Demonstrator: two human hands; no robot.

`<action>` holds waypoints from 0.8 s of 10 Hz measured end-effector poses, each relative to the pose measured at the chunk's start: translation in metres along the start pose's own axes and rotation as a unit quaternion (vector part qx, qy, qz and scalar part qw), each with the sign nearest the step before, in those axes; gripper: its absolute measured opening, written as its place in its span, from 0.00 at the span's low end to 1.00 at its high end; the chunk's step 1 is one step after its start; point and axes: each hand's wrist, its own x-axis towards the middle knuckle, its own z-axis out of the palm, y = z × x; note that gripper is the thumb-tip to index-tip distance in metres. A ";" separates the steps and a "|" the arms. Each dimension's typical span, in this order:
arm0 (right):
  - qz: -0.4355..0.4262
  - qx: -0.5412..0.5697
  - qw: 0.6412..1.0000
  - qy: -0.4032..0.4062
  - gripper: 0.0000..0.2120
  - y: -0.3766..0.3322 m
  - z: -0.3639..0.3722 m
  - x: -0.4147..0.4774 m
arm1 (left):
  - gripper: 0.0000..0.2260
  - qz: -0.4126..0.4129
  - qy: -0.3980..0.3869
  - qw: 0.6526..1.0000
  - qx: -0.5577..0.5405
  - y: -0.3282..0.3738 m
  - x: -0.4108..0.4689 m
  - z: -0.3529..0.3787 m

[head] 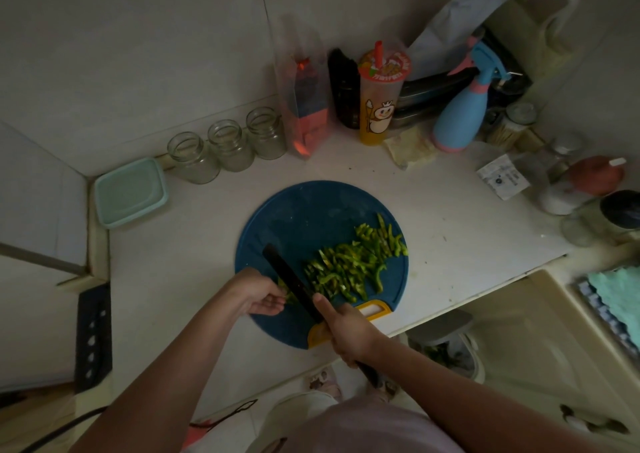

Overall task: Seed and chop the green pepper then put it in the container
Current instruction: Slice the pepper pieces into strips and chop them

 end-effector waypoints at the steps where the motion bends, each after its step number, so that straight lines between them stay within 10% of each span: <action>1: 0.006 -0.018 1.000 -0.004 0.36 -0.002 0.000 -0.002 | 0.07 -0.001 0.000 1.000 0.010 0.002 -0.001 0.000; 3: -0.007 -0.133 0.991 -0.011 0.25 -0.011 0.004 -0.002 | 0.06 -0.004 0.008 1.000 0.028 0.006 0.000 0.001; 6: -0.027 -0.088 0.996 -0.010 0.45 -0.021 0.013 0.006 | 0.05 0.018 0.030 0.998 0.049 0.003 0.007 0.001; 8: -0.054 -0.111 0.990 0.064 0.27 -0.034 0.031 0.020 | 0.06 0.060 0.078 0.991 0.096 -0.005 0.007 0.002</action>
